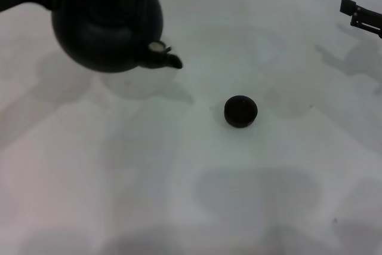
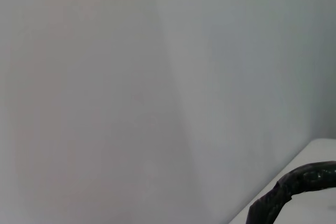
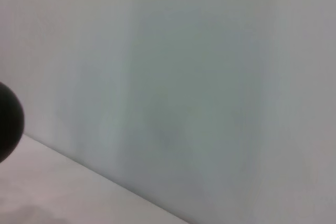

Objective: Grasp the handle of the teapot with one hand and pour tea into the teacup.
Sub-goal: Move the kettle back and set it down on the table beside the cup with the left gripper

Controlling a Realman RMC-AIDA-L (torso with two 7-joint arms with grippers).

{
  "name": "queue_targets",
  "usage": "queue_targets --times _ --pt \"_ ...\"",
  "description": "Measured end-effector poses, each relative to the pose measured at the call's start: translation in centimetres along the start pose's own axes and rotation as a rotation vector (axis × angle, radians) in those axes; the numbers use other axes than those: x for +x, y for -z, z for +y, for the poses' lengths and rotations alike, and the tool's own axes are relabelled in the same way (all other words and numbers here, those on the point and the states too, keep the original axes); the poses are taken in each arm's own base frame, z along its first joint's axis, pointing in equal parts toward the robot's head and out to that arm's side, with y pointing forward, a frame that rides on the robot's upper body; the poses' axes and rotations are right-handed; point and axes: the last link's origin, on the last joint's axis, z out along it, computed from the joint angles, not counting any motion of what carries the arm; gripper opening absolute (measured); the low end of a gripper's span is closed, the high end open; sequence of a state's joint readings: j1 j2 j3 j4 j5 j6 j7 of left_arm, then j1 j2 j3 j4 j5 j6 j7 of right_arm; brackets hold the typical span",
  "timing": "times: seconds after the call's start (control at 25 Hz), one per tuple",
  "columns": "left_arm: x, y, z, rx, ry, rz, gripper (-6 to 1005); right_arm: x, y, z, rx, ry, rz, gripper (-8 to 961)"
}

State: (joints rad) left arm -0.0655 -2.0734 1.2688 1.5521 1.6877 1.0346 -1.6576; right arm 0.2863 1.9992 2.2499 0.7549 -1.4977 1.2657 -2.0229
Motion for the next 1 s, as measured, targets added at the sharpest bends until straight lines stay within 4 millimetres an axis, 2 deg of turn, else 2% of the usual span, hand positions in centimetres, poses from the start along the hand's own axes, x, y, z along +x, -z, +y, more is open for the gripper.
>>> queue_targets --times 0.28,0.44,0.68,1.0 --pt "-4.0 2.1 -0.8 -0.001 0.103 0.064 113 0.1 0.0 0.1 -0.004 -0.007 0.005 825" --pt "-5.6 2.6 -0.9 0.005 0.127 0.072 113 0.4 0.0 0.2 -0.008 -0.015 0.008 825" --pt "-8.0 2.9 -0.7 0.013 0.179 0.08 113 0.5 -0.2 0.5 -0.021 -0.017 0.014 825" --pt "-9.9 2.5 0.3 -0.012 0.198 0.099 112 0.5 -0.4 0.7 -0.03 -0.016 0.016 825"
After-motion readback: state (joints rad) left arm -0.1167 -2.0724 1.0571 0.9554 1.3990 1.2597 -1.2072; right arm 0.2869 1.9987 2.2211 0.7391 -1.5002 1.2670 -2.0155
